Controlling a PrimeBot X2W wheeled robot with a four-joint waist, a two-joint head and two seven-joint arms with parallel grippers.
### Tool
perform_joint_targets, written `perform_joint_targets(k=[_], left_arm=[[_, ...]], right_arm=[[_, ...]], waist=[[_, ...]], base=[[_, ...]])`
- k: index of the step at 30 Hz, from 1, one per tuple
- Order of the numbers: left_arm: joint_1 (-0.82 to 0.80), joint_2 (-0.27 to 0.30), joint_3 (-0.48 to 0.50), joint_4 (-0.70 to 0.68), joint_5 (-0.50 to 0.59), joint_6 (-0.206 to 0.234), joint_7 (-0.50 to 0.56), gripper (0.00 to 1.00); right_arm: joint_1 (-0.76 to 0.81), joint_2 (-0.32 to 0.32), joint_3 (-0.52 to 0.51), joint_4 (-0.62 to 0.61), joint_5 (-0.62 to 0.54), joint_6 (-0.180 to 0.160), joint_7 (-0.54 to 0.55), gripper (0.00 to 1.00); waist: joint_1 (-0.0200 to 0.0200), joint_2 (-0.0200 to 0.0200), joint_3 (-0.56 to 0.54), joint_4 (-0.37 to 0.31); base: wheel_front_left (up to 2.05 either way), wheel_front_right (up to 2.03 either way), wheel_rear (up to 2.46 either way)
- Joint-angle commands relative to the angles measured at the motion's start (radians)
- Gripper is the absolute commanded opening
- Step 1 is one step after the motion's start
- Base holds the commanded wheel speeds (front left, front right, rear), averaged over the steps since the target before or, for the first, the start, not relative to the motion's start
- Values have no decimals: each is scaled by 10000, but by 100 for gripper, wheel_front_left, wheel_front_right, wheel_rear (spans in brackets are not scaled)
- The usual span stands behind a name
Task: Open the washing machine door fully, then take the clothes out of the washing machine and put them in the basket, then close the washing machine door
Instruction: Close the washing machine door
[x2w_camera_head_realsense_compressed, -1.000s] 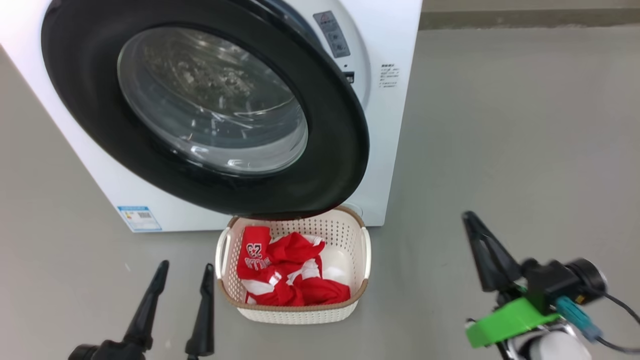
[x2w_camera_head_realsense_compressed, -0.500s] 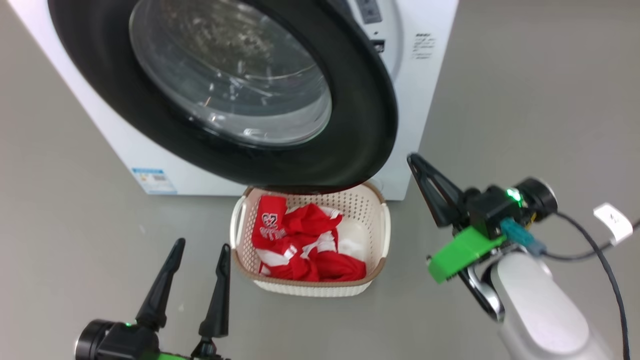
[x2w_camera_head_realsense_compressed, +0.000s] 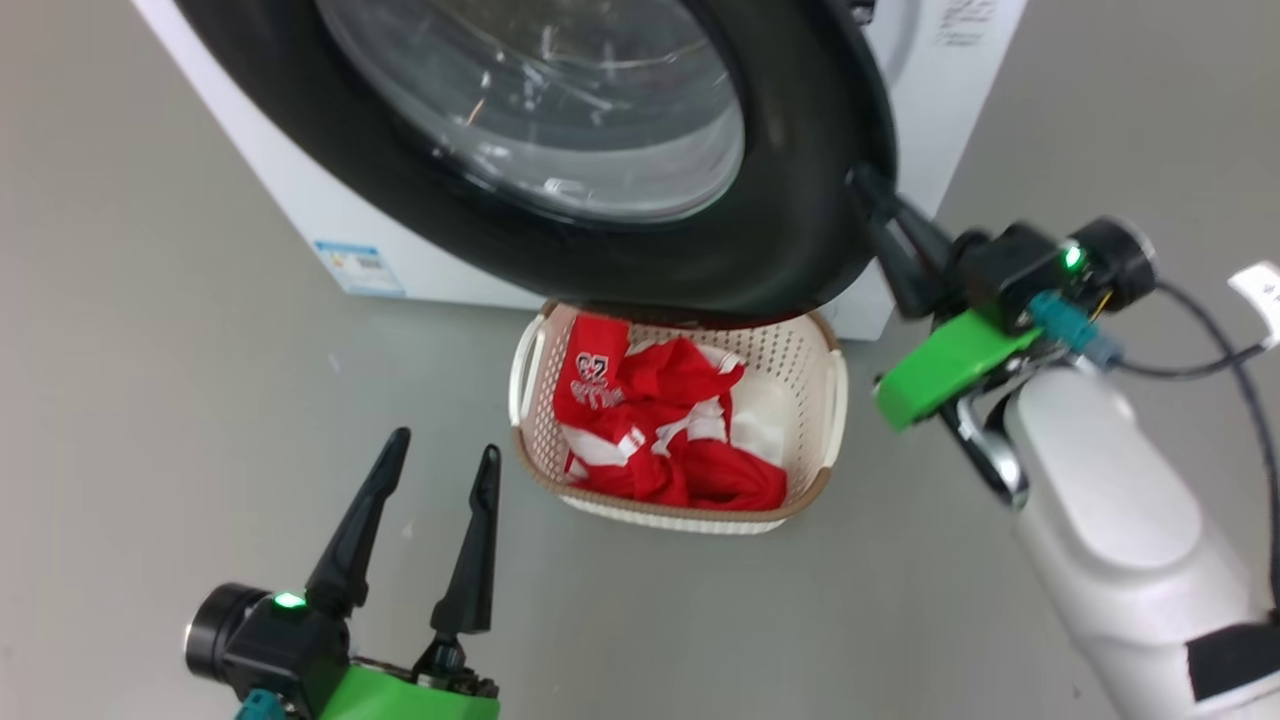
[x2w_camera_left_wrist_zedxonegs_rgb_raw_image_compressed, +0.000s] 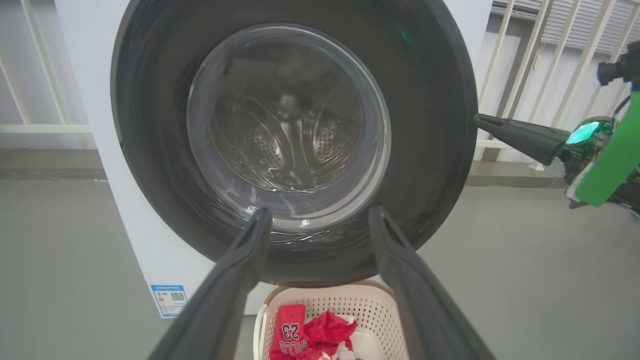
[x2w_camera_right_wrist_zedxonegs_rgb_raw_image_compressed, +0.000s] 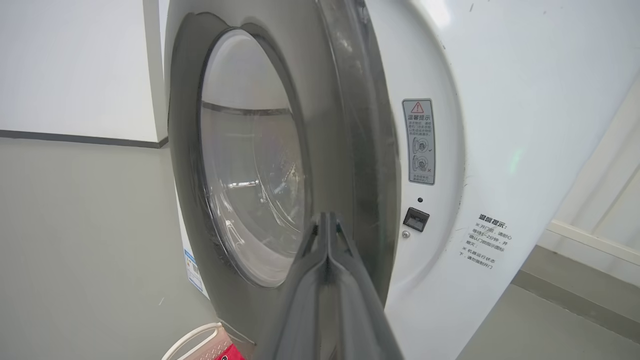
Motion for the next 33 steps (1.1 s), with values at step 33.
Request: perform_joint_targets(k=[33], left_arm=[[-1477,30,-578,-126,-470,354,-120,100]], right_arm=[[-3337,-386,-1221,1126,-24,35,-64,0]], waist=[[0,0,2153,820]], base=[[0,0,0]])
